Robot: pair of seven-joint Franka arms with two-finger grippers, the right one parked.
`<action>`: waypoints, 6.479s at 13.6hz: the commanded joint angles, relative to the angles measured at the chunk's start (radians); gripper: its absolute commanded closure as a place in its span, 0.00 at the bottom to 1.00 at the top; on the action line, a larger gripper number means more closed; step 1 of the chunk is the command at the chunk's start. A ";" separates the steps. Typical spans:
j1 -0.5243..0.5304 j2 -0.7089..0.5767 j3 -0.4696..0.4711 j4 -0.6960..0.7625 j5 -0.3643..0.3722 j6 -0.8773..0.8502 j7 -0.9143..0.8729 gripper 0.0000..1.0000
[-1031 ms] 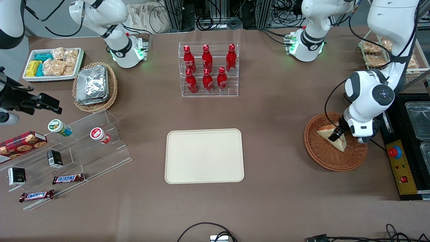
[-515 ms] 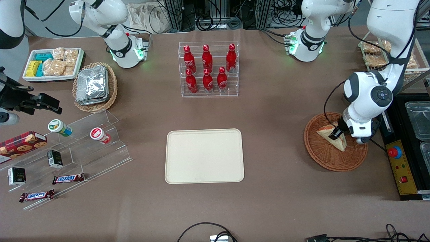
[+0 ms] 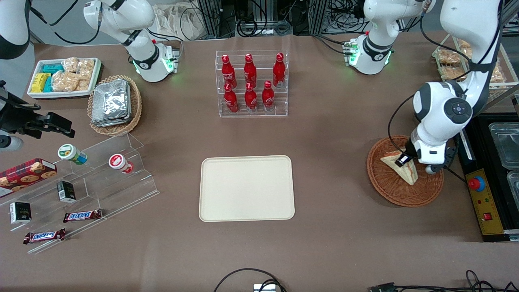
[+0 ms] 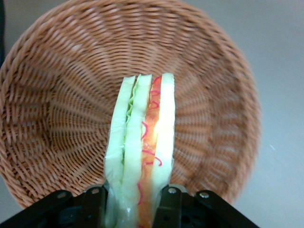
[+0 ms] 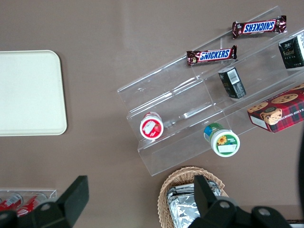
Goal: Place sandwich from basket to tray
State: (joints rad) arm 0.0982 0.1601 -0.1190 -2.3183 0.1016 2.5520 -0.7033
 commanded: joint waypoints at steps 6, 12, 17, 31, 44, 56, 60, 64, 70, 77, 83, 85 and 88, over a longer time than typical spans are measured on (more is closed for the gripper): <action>-0.040 -0.079 -0.051 0.189 0.018 -0.333 0.361 1.00; -0.040 -0.030 -0.162 0.436 0.010 -0.570 0.360 1.00; -0.047 0.039 -0.277 0.591 0.015 -0.642 0.360 1.00; -0.380 0.468 -0.284 0.966 0.185 -0.638 0.026 1.00; -0.540 0.688 -0.246 1.034 0.300 -0.509 -0.108 1.00; -0.551 0.753 -0.243 1.033 0.314 -0.450 -0.250 0.12; -0.535 0.734 -0.241 1.042 0.314 -0.452 -0.298 0.00; -0.489 0.681 -0.237 1.083 0.310 -0.499 -0.330 0.00; -0.367 0.518 -0.237 1.090 0.303 -0.660 -0.326 0.00; -0.198 0.345 -0.238 1.088 0.224 -0.805 -0.084 0.00; -0.126 0.282 -0.237 1.086 0.161 -0.868 0.013 0.00; -0.085 0.276 -0.241 1.086 0.153 -0.875 0.036 0.00; -0.022 0.248 -0.237 1.088 0.087 -0.917 0.160 0.00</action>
State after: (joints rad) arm 0.0195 0.4555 -0.3494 -1.2071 0.2307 1.6681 -0.6157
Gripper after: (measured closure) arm 0.000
